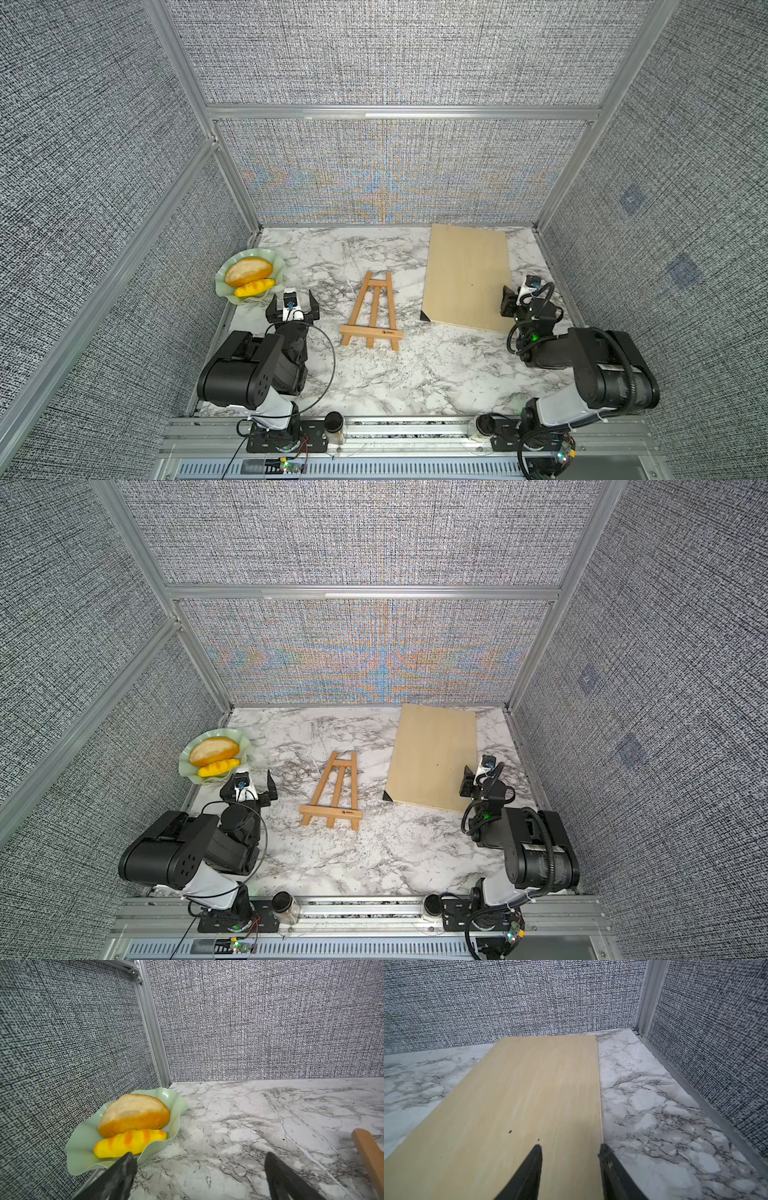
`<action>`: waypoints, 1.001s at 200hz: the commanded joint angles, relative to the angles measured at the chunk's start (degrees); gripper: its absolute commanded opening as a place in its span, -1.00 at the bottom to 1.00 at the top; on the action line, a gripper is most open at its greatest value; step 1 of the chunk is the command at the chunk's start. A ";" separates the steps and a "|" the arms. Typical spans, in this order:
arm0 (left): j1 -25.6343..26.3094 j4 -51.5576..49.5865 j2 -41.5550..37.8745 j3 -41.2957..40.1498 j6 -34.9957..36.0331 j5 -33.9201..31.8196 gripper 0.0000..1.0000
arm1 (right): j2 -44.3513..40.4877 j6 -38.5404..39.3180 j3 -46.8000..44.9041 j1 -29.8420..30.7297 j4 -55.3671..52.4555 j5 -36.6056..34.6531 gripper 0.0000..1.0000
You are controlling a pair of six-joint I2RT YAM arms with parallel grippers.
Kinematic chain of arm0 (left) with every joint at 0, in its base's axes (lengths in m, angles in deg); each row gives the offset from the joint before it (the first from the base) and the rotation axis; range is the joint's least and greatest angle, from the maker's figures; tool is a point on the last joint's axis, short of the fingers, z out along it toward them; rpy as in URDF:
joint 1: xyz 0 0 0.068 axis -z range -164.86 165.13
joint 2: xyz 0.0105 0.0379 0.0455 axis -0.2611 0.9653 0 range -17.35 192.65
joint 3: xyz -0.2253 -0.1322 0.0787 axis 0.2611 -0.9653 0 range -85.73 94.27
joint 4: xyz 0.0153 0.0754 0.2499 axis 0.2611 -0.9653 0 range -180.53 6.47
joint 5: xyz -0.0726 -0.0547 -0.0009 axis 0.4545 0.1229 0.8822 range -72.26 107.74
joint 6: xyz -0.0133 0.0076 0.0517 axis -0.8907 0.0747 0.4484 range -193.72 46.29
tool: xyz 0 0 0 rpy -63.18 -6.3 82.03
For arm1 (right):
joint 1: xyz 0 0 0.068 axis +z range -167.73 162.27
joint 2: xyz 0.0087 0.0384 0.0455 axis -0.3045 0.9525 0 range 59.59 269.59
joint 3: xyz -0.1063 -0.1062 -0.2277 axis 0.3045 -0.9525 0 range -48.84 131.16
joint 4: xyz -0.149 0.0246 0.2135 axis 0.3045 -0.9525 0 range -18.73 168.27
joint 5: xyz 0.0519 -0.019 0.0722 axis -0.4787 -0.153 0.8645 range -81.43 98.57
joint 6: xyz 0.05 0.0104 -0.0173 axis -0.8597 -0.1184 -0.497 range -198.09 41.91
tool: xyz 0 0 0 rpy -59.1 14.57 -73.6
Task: Disassemble the easel
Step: Reset both arms
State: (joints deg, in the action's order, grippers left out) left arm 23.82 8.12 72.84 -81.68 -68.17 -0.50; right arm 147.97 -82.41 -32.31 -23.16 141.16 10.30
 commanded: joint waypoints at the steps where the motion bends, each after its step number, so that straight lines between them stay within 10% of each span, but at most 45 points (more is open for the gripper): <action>1: -0.86 -3.56 -0.79 1.36 -1.38 1.35 0.96 | 0.12 0.53 0.84 0.09 -1.89 0.61 -0.05; 26: -1.99 -6.86 -1.28 2.62 -2.53 2.04 0.99 | 0.13 1.27 1.30 1.26 -2.94 -1.76 0.04; 29: -2.01 -6.92 -1.32 2.62 -2.55 1.91 0.99 | 0.11 1.37 1.38 1.38 -2.97 -1.86 0.16; 32: -2.01 -6.89 -1.33 2.63 -2.61 1.82 0.99 | 0.05 1.49 1.33 1.39 -3.09 -1.84 0.81; 37: -1.99 -6.81 -1.33 2.47 -2.58 1.80 0.99 | 0.09 1.60 1.41 1.47 -3.24 -1.74 0.98; 200: -2.07 -7.19 -1.28 2.77 -2.59 2.10 0.99 | 0.19 2.62 2.03 2.36 -4.27 -2.44 0.98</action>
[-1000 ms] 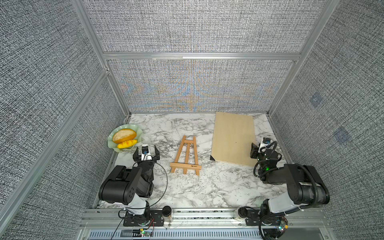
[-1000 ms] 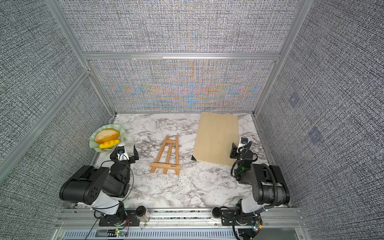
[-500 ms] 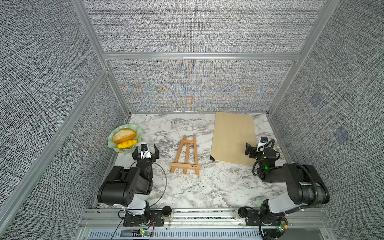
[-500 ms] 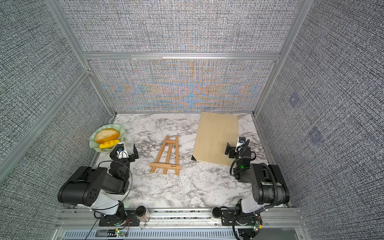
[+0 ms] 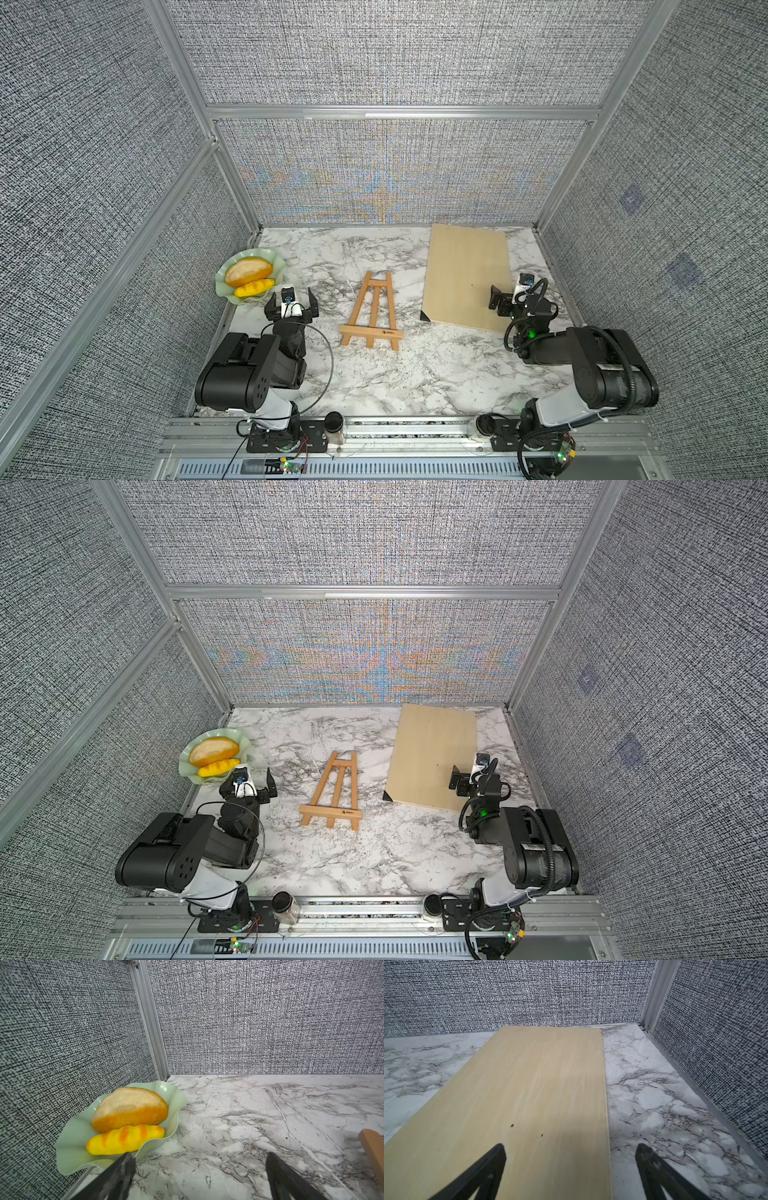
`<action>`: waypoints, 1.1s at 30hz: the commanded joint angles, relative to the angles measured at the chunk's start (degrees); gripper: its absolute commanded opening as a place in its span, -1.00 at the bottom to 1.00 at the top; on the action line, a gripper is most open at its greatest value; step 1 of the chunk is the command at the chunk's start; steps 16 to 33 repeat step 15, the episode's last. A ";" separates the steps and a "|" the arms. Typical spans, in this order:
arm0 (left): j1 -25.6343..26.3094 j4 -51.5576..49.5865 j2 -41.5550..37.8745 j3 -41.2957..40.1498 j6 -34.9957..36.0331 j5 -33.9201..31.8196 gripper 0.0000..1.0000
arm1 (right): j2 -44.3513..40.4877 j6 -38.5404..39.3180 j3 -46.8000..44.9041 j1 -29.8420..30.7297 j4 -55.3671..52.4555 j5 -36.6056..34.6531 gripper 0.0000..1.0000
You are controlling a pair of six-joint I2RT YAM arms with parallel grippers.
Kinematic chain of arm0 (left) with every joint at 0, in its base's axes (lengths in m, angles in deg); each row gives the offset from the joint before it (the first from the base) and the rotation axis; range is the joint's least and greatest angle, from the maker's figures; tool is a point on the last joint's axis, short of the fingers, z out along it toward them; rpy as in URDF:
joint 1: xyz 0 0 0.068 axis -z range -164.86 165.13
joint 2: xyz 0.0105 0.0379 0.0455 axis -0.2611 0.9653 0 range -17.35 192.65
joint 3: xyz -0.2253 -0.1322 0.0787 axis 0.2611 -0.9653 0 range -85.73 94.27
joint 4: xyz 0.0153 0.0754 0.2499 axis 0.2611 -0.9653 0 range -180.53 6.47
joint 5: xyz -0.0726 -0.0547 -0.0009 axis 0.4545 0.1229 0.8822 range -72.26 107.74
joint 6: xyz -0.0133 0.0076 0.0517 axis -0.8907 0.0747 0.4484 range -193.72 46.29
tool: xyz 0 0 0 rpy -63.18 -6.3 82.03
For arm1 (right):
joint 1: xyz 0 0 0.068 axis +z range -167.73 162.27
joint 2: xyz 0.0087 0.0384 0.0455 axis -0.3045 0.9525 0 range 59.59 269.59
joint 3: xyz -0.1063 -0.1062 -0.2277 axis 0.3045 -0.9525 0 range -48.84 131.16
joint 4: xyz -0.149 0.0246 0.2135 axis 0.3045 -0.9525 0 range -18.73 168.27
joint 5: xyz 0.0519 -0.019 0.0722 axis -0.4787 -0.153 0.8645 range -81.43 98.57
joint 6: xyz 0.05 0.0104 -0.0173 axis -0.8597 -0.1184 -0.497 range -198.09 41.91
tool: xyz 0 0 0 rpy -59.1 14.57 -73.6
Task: Disassemble the easel
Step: Reset both arms
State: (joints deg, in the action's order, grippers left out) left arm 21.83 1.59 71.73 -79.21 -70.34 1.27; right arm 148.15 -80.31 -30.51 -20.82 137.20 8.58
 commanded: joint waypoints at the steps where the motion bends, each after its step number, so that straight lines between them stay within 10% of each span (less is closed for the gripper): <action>1: -0.09 -0.66 -0.19 0.32 -0.41 0.31 0.99 | -0.02 0.49 0.18 0.02 -0.29 -0.71 0.98; 33: -0.46 -1.85 -0.46 0.73 -0.69 1.18 0.99 | -0.03 0.50 0.15 0.17 -0.32 -0.71 0.98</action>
